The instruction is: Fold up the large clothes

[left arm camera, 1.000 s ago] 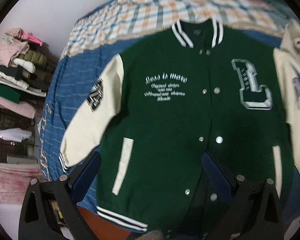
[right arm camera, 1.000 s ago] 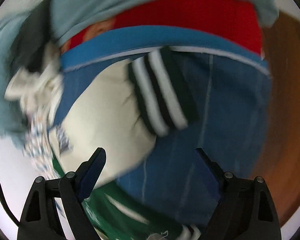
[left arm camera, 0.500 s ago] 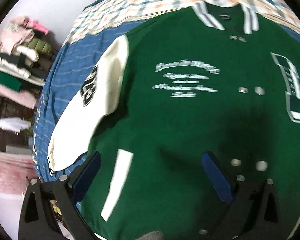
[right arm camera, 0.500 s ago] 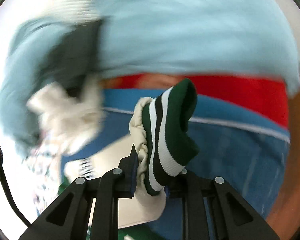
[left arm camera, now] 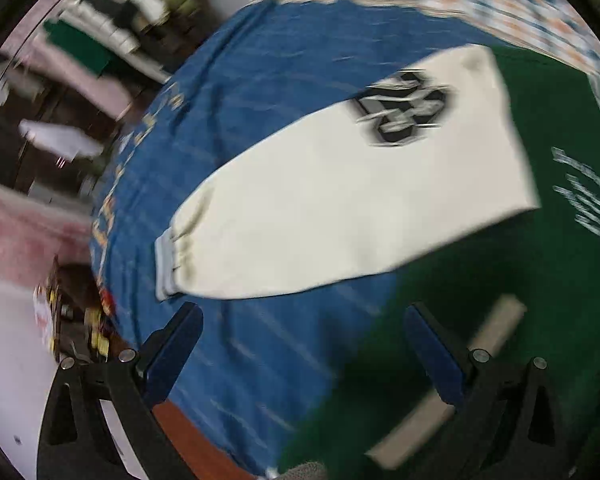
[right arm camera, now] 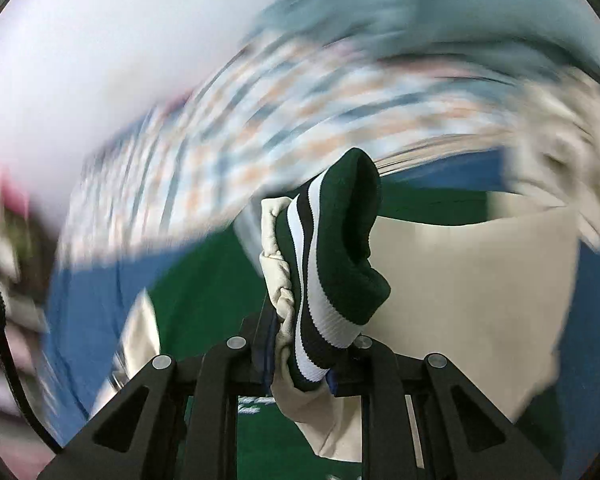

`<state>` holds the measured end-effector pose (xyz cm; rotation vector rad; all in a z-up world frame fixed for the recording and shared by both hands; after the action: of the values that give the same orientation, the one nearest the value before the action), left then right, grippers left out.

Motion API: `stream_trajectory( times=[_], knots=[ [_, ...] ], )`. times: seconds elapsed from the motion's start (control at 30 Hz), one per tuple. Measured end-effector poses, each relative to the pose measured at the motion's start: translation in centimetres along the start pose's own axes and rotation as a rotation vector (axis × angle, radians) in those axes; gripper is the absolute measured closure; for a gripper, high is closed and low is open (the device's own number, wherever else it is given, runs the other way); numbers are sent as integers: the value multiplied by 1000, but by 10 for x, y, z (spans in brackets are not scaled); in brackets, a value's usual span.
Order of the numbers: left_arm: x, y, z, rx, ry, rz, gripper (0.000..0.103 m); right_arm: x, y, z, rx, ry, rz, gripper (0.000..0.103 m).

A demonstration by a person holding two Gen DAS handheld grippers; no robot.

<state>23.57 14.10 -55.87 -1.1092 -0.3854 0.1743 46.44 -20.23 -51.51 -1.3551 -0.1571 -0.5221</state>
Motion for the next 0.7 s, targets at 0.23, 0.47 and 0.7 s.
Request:
stream_trajectory(
  times=[0.23,0.47,0.7],
  knots=[
    [-23,46,77,50,-119,84,0,-122,121,121,-168,-383,294,78],
    [-39,81,107,-104,-285,183,0,-143,50,147,283,-314,315,38],
    [-28,145,83,-511,-656,336,1,-141,27,65,336,-27,375,37]
  ],
)
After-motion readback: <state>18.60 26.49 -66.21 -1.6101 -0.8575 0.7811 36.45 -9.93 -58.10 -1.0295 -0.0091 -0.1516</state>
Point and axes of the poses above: each gripper's, at about its wrist camera, not at the fingertips, and y roughly the way its jaws point, z to its left, x to its top, the point moved 10 cm from there along y, roughly the way its jaws point, and after that the axes turned 4 degrees about z, right-handed, at the moved point
